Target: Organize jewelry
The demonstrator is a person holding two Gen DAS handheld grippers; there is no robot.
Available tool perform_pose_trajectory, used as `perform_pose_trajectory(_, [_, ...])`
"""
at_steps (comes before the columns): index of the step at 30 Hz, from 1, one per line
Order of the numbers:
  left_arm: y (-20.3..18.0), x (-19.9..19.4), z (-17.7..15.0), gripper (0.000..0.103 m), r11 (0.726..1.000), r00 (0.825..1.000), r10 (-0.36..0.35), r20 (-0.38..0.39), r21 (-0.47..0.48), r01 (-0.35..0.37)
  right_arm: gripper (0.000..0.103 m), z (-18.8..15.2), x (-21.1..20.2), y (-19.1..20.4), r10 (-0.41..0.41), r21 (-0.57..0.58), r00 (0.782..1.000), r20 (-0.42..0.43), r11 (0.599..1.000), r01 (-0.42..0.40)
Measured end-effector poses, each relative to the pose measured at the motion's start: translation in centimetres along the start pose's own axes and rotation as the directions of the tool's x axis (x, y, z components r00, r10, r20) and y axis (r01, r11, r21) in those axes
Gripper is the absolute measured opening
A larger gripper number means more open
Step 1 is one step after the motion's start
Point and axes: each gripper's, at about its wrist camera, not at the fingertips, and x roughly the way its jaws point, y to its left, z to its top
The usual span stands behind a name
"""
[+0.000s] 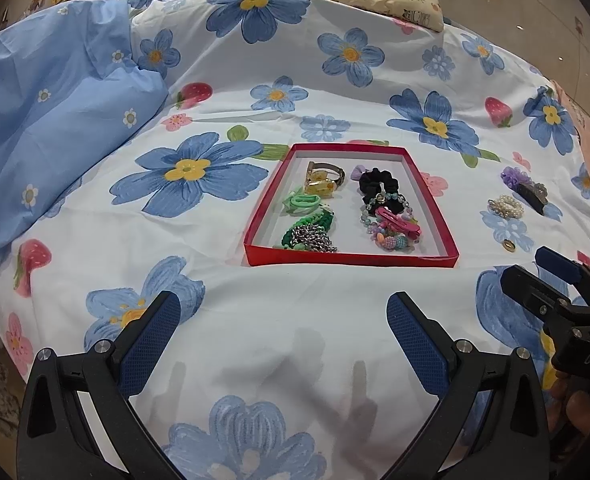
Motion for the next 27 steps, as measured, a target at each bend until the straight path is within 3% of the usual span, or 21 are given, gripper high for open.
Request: perform_pose_trajectory(27, [-0.41, 0.18, -0.07, 0.103, 1.0, 1.0, -0.011, -0.007, 0.002, 0.011, 0.103, 0.28, 0.12, -0.06, 0.004, -0.002, 1.0, -0.009, 1.0, -0.004])
